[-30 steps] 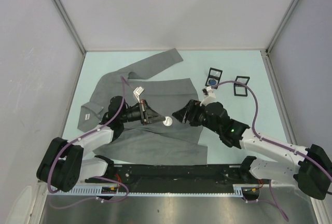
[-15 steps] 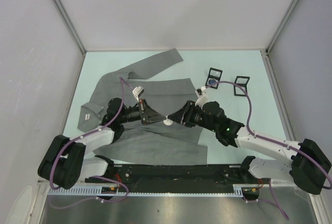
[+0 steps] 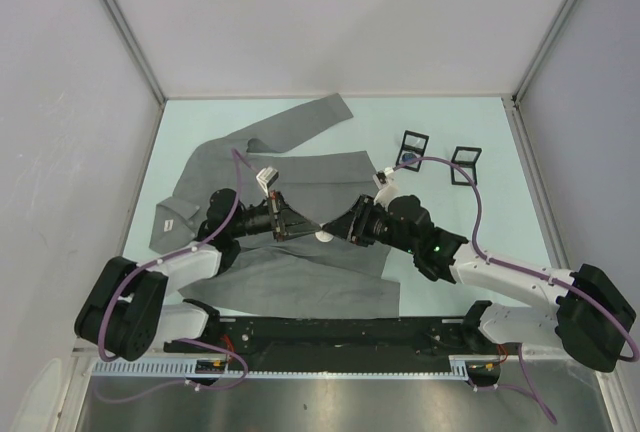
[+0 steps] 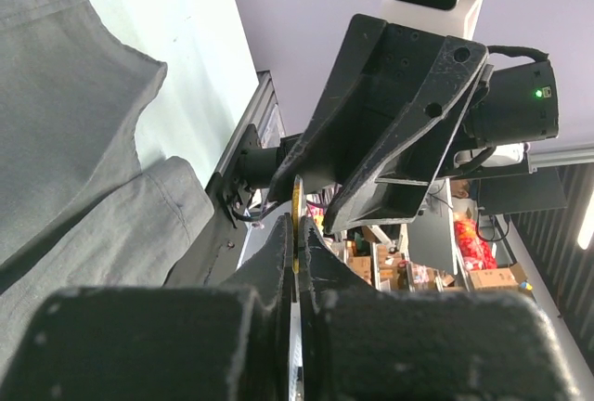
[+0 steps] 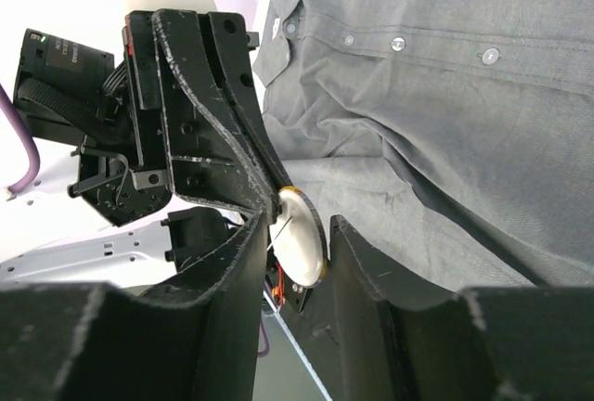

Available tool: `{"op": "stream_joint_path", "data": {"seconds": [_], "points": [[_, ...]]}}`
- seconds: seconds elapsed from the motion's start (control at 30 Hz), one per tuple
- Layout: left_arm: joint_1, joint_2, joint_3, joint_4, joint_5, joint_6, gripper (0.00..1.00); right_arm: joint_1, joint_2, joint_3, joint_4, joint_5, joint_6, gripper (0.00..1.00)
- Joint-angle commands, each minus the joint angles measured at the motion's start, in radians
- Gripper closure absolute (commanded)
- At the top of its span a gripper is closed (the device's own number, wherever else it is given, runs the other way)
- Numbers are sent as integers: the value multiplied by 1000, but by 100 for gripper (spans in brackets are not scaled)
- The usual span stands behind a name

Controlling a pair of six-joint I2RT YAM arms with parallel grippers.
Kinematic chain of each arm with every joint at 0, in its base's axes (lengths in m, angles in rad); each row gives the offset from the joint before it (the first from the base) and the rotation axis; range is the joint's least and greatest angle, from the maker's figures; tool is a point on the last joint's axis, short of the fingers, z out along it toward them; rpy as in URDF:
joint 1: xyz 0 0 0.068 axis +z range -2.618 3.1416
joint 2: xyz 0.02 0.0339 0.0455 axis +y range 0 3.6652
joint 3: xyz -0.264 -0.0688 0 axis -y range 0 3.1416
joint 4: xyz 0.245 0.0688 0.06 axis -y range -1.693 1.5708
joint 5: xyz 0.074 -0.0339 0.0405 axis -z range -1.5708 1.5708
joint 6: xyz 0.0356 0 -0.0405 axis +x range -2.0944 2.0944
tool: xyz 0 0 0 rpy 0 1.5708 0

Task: Remove the brooch from the garment

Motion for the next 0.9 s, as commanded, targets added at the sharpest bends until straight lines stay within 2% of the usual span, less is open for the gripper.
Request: {"op": "stream_joint_path", "data": {"seconds": [0.0, 0.43, 0.87], "points": [[3, 13, -4, 89, 28, -24, 100, 3, -22, 30, 21, -20, -16, 65], [3, 15, -7, 108, 36, -45, 100, 17, -4, 29, 21, -37, -36, 74], [4, -7, -29, 193, 28, -149, 100, 75, 16, 30, 64, 66, -80, 78]]}}
